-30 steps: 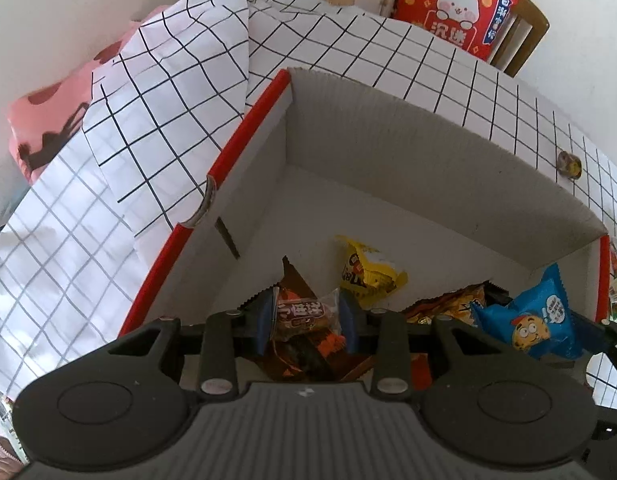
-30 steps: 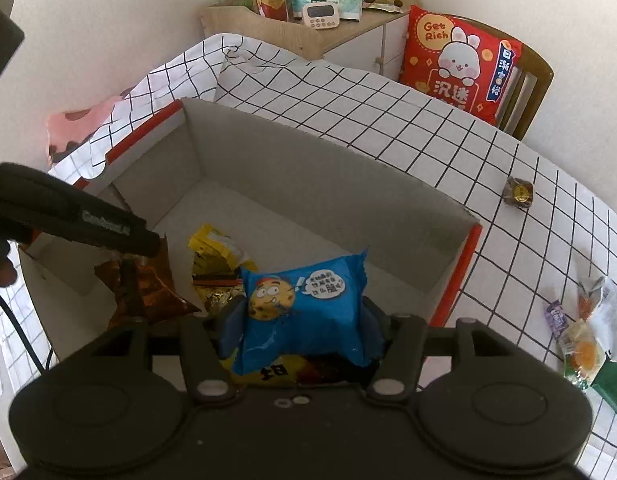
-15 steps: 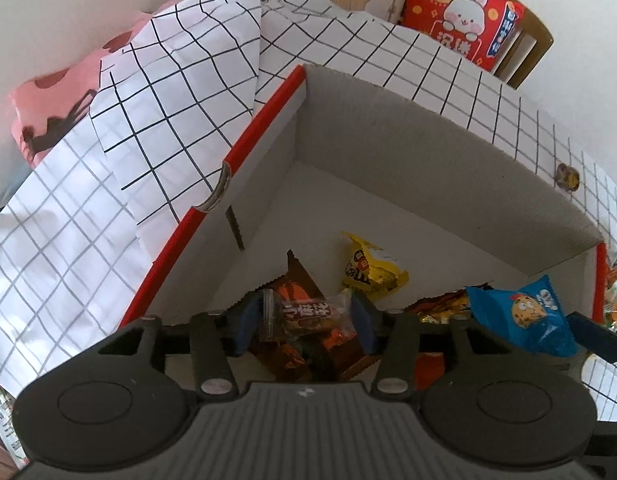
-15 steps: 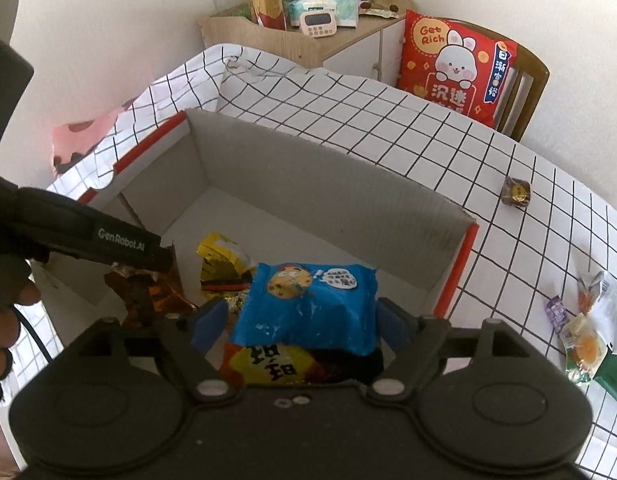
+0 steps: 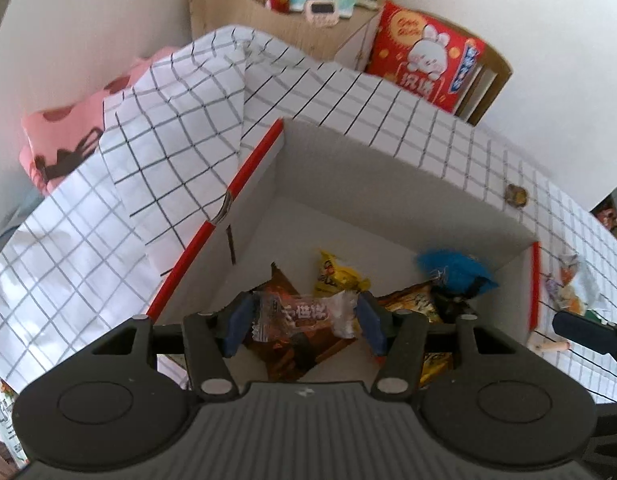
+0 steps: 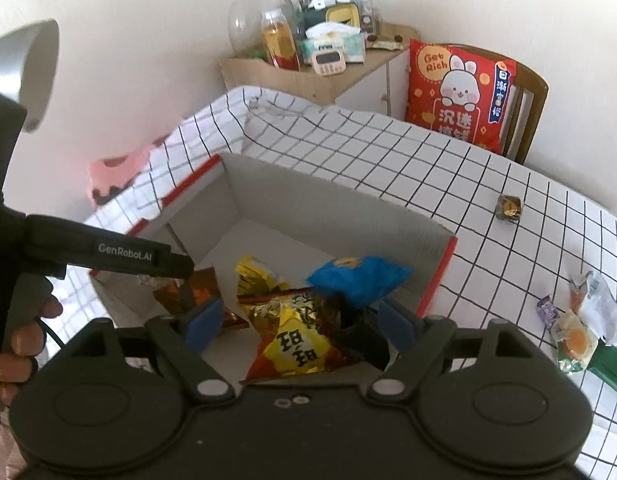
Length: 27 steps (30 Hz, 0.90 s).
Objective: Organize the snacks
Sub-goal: 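Open both tools to drop the candy and blue packet into the box, then move both tools out of the box toward the remaining snacks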
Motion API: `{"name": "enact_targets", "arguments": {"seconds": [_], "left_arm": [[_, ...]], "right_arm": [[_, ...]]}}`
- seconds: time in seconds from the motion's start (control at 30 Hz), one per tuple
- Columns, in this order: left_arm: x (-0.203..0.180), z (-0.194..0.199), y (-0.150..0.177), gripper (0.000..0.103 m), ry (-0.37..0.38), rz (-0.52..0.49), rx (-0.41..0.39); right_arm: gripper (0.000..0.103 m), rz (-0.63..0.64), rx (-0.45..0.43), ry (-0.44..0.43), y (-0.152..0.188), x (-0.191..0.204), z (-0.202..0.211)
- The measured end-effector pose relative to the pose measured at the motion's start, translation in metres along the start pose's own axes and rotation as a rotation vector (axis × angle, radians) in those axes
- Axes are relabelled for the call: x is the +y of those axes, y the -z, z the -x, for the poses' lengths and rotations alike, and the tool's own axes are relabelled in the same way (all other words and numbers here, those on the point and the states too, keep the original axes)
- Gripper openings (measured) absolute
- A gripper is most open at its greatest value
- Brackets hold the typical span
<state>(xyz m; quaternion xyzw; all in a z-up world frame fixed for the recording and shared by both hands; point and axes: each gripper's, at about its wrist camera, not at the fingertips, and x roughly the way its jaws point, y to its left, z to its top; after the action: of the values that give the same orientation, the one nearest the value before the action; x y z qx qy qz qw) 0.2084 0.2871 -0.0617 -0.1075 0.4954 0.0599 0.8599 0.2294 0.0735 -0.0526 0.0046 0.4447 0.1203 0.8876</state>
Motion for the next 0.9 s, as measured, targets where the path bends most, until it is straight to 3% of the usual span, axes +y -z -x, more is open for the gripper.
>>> {"name": "enact_targets", "arguments": {"seconds": [0.1,0.3,0.53,0.73,0.9], "left_arm": [[-0.003,0.01,0.002,0.064,0.012,-0.009,-0.026],[-0.006,0.022,0.008,0.065,0.033,-0.007,-0.045],[-0.022,0.055,0.026,0.071,0.088,-0.039,-0.132],[-0.047,0.082,0.041,0.075,0.12,-0.099,-0.229],[-0.078,0.087,0.054,0.077,0.165,-0.152,-0.228]], "right_arm": [[0.088,0.001,-0.022,-0.005,0.002,0.0,0.013],[0.093,-0.003,-0.057,-0.03,0.008,-0.005,0.038],[0.097,-0.023,-0.093,-0.05,0.017,-0.017,0.067],[0.103,-0.044,-0.126,-0.058,0.029,-0.029,0.09],[0.103,-0.045,-0.137,-0.045,0.04,-0.043,0.105]]}}
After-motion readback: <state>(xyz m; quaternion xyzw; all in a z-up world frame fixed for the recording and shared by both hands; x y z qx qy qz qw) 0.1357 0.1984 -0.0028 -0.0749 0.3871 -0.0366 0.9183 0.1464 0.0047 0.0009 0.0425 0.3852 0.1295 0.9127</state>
